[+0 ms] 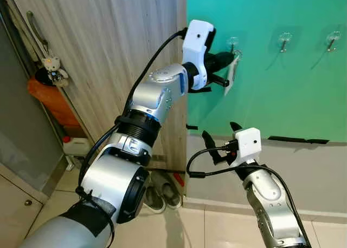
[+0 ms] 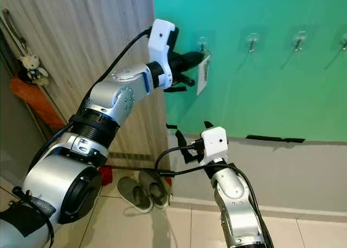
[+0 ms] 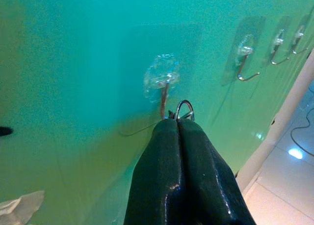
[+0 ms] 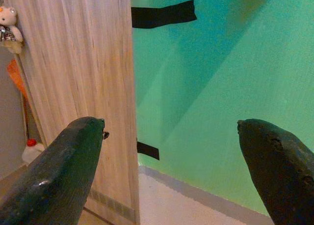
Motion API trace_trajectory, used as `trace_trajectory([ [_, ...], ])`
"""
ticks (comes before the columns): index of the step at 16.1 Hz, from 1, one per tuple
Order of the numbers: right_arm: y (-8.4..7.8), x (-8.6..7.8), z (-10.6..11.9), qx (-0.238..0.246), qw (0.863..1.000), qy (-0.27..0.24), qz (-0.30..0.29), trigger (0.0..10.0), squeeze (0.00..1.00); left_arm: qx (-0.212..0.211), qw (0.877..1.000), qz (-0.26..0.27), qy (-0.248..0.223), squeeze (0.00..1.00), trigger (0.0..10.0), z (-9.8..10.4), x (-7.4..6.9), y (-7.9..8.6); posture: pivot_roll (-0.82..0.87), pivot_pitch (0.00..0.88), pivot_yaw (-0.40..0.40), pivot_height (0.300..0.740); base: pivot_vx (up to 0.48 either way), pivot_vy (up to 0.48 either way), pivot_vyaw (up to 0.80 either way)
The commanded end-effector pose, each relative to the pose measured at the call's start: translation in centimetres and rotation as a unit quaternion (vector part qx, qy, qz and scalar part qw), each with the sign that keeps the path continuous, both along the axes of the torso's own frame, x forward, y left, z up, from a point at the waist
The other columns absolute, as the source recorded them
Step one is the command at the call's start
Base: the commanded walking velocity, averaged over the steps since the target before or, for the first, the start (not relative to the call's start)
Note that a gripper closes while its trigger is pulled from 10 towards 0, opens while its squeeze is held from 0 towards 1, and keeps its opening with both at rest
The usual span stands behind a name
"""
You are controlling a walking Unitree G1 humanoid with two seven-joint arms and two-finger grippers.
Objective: Hang keys on a hook
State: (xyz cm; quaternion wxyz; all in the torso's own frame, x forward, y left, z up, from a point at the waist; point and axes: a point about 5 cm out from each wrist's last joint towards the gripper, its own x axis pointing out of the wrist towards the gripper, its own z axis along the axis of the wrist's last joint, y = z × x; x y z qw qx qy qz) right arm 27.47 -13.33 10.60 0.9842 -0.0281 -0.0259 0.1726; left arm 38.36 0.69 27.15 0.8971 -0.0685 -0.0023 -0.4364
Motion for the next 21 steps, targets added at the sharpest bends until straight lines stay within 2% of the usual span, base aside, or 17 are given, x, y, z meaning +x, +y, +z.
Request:
trace_trajectory([
  [1,0.2,0.0,0.4,0.008,1.000,-0.010,0.006,10.0,0.00,-0.011,1.000,0.004,-0.013,0.00,10.0,1.3,0.2,0.1,-0.10,0.000,0.126,0.740,0.000,0.000,0.00],
  [5,0.3,0.0,0.4,0.006,1.000,-0.009,0.011,10.0,0.00,-0.037,0.999,0.009,0.007,0.00,10.0,1.3,0.4,0.3,-0.10,0.000,0.124,0.740,0.000,0.000,0.00],
  [7,0.2,-0.2,0.3,0.007,1.000,-0.003,0.014,10.0,0.00,-0.063,0.996,0.021,0.067,0.00,10.0,0.5,0.8,0.5,-0.10,0.000,0.122,0.740,0.000,0.000,0.00],
  [8,0.2,-0.2,0.1,0.016,1.000,0.005,0.014,10.0,0.00,-0.080,0.989,0.033,0.122,0.00,10.0,-0.6,1.0,0.6,-0.10,0.000,0.122,0.740,0.000,0.000,0.00],
  [10,0.2,-0.3,-0.1,0.027,0.999,0.014,0.013,10.0,0.00,-0.079,0.984,0.041,0.152,0.00,10.0,-1.7,1.1,0.7,-0.10,0.000,0.121,0.740,0.000,0.000,0.00],
  [12,0.1,-0.2,-0.2,0.030,0.999,0.017,0.013,10.0,0.00,-0.071,0.983,0.041,0.164,0.00,10.0,-2.6,0.9,0.5,-0.10,0.000,0.122,0.740,0.000,0.000,0.00],
  [15,0.1,-0.2,-0.1,0.029,0.999,0.016,0.013,10.0,0.00,-0.036,0.989,0.061,0.129,0.00,10.0,-2.8,1.1,0.6,-0.10,0.000,0.121,0.740,0.000,0.000,0.00],
  [16,0.1,-0.2,-0.1,0.030,0.999,0.016,0.013,10.0,0.00,-0.032,0.993,0.062,0.095,1.00,10.0,-2.2,1.0,0.6,-0.10,0.000,0.120,0.740,0.000,0.000,0.00],
  [18,0.1,-0.3,-0.2,0.031,0.999,0.018,0.012,10.0,0.00,-0.006,0.998,0.069,0.008,1.00,10.0,-0.6,0.8,0.5,-0.10,0.000,0.118,0.740,0.000,0.000,0.00],
  [21,0.1,-0.3,-0.2,0.031,0.999,0.018,0.013,10.0,0.00,-0.008,0.997,0.071,-0.030,1.00,10.0,0.8,0.6,0.3,-0.10,0.000,0.118,0.740,0.000,0.000,0.00],
])
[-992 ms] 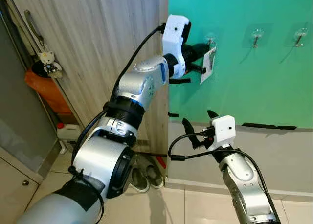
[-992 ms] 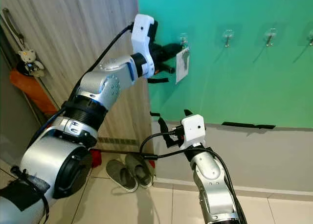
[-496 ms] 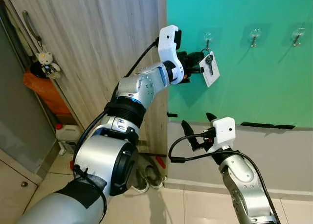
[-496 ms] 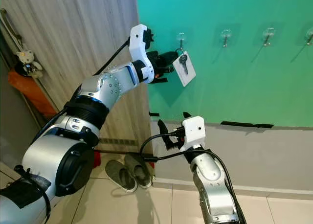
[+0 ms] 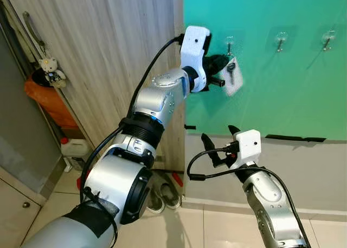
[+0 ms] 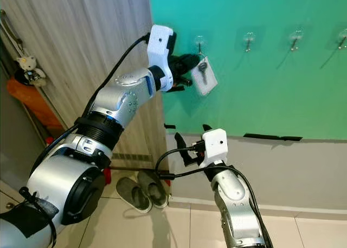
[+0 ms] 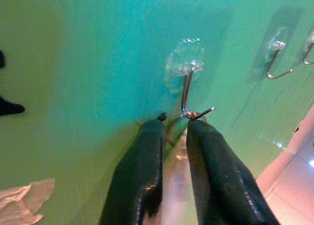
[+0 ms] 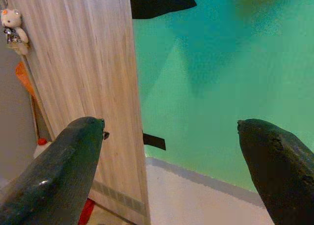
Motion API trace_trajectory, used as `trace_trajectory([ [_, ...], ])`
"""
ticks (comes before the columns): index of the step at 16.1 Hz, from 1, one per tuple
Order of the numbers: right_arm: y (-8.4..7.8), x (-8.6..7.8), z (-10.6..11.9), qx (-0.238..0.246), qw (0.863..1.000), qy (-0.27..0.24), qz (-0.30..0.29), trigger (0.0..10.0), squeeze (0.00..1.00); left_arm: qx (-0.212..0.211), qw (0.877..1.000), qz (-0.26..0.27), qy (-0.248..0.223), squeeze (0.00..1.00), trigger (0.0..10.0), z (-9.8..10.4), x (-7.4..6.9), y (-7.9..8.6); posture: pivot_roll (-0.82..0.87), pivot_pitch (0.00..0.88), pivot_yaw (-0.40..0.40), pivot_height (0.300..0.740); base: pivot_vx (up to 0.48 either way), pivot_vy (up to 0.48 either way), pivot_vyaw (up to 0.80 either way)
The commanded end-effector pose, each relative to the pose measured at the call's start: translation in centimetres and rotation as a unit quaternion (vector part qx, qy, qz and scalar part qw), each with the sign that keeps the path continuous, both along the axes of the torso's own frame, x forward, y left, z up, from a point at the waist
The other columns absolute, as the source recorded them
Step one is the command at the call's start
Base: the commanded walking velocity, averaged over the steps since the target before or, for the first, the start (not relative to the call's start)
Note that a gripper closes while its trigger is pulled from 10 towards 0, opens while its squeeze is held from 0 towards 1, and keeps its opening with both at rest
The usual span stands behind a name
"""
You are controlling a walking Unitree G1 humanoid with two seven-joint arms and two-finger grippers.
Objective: Hang keys on a hook
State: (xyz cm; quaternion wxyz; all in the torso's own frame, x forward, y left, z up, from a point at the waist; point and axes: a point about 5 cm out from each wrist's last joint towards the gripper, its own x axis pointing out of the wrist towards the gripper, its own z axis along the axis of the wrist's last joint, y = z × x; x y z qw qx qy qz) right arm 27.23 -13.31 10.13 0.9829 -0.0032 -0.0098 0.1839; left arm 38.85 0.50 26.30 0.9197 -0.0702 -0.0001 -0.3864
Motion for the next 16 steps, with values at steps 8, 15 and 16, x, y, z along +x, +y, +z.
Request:
trace_trajectory([
  [8,0.2,-0.1,0.2,0.009,1.000,0.000,-0.002,10.0,0.00,0.019,0.993,0.021,-0.116,1.00,10.0,3.7,-0.8,0.7,-0.10,0.000,0.124,0.740,0.000,0.000,0.00],
  [15,-1.1,-0.3,1.3,0.004,0.999,-0.027,-0.043,10.0,0.00,0.046,0.993,0.046,-0.100,0.00,10.0,0.8,-2.9,5.2,-0.08,0.000,0.131,0.740,0.000,0.000,0.00],
  [16,-1.9,-0.5,1.8,0.007,0.997,-0.038,-0.061,10.0,0.00,0.025,0.995,0.045,-0.081,0.00,10.0,-0.7,-4.4,6.8,-0.06,0.000,0.126,0.740,0.000,0.000,0.00],
])
